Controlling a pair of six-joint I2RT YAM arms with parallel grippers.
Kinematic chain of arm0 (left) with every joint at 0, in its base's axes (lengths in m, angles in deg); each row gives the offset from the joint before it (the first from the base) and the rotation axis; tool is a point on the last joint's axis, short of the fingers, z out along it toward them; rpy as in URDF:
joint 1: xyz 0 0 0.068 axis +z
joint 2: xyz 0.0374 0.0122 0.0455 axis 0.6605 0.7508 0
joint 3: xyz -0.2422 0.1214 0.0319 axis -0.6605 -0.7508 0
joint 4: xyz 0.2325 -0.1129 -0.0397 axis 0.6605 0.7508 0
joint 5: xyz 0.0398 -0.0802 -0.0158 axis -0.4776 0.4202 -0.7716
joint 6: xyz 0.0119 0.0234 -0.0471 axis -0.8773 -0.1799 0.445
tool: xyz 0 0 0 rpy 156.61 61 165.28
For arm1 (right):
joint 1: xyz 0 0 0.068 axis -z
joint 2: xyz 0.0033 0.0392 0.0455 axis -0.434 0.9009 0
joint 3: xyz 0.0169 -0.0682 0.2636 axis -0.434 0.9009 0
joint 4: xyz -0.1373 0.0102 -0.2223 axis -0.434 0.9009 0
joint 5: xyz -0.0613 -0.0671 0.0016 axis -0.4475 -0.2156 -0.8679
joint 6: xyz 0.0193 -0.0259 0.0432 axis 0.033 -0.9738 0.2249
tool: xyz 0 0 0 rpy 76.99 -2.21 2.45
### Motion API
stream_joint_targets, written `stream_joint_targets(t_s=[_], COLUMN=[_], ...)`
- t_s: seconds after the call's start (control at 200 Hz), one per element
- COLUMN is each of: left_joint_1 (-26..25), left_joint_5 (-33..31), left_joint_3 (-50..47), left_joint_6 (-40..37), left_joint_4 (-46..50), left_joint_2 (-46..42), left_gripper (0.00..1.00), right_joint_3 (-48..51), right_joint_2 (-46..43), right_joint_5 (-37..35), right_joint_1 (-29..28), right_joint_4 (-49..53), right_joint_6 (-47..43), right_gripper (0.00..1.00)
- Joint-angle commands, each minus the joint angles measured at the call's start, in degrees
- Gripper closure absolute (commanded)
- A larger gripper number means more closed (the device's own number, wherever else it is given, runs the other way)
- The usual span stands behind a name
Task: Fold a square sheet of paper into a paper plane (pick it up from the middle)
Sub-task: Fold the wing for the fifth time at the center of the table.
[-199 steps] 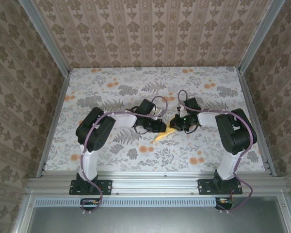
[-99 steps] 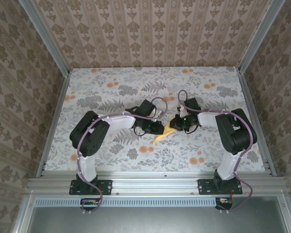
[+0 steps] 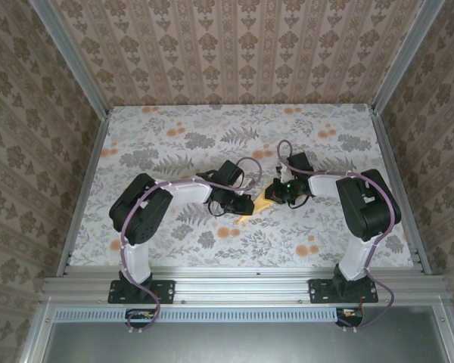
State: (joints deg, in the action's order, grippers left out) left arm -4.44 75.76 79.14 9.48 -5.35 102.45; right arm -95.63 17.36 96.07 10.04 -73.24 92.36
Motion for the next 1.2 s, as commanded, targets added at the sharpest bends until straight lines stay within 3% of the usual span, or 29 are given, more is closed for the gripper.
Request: stream_joint_targets(t_s=[0.0,0.505,0.805,1.195], left_joint_1=[-0.11,-0.8,-0.72,0.14], left_joint_5=[0.29,0.81,0.7,-0.18], left_joint_3=[-1.12,-1.07,-3.03,-4.84], left_joint_6=[-1.36,-0.22,-0.54,-1.2], left_joint_4=[0.94,-1.22,-1.91,-2.36], left_joint_2=[0.98,3.15,4.81,5.13], left_gripper=[0.88,0.87,0.88,0.88], right_joint_3=[0.86,0.99,2.12,8.43], right_joint_2=[2.27,2.58,-1.6,-8.49], right_joint_5=[-3.18,-2.95,1.03,3.63], right_joint_1=[-0.15,0.02,-0.08,-2.72], right_joint_4=[4.03,3.07,-1.11,-13.36], right_joint_6=[-1.15,-0.59,1.81,13.6], right_gripper=[0.92,0.92,0.9,0.87])
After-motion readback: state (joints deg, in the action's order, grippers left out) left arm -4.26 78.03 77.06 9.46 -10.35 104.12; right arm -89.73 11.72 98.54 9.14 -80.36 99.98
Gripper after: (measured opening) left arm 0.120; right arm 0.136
